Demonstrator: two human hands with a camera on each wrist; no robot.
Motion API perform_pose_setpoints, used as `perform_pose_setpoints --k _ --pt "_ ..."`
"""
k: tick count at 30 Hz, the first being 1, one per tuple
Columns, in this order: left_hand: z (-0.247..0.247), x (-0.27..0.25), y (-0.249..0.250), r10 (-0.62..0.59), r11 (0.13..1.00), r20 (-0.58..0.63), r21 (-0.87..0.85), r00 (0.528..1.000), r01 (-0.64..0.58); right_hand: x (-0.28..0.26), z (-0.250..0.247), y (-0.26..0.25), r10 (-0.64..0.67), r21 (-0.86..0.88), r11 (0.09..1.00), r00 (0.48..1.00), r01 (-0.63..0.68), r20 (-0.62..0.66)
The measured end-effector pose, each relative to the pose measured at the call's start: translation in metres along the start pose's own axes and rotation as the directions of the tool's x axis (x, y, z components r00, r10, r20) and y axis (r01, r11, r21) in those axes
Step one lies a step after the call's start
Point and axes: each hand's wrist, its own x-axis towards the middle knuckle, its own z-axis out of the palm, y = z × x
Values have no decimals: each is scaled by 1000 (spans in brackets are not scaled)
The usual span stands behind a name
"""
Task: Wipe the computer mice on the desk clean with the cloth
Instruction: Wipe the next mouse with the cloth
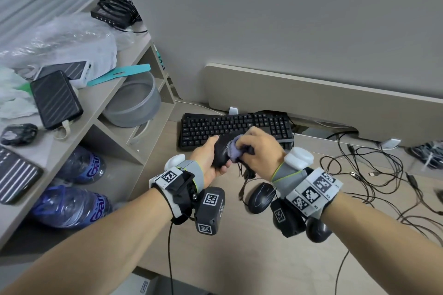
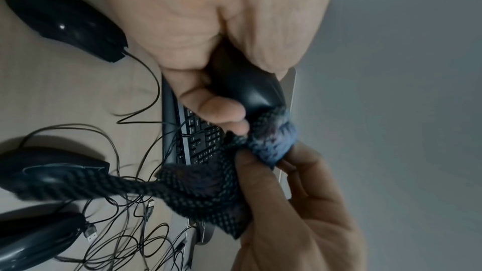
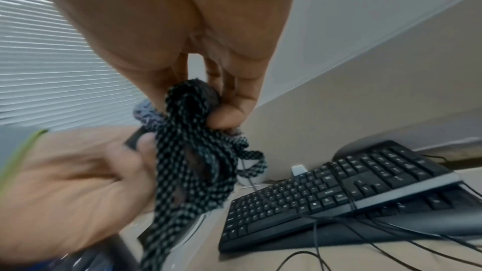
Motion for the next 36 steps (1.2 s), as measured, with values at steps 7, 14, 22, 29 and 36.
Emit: perform_pose_setpoints --k 7,14,22,29,36 --pt "-1 0 2 31 999 -10 -6 999 -31 -11 5 -10 -25 -48 998 997 28 71" --pt "-4 -7 -4 174 969 117 158 978 -191 18 -20 15 196 52 980 959 -190 -203" --pt "0 -13 -6 214 967 215 94 953 -238 11 -9 8 39 4 999 995 -39 -92" --pt "1 -6 -6 265 944 210 144 941 -298 7 -6 -5 -43 -14 999 994 42 -102" --pt "3 -5 -6 255 947 190 150 948 -284 7 -7 3 -53 -67 997 992 45 -115"
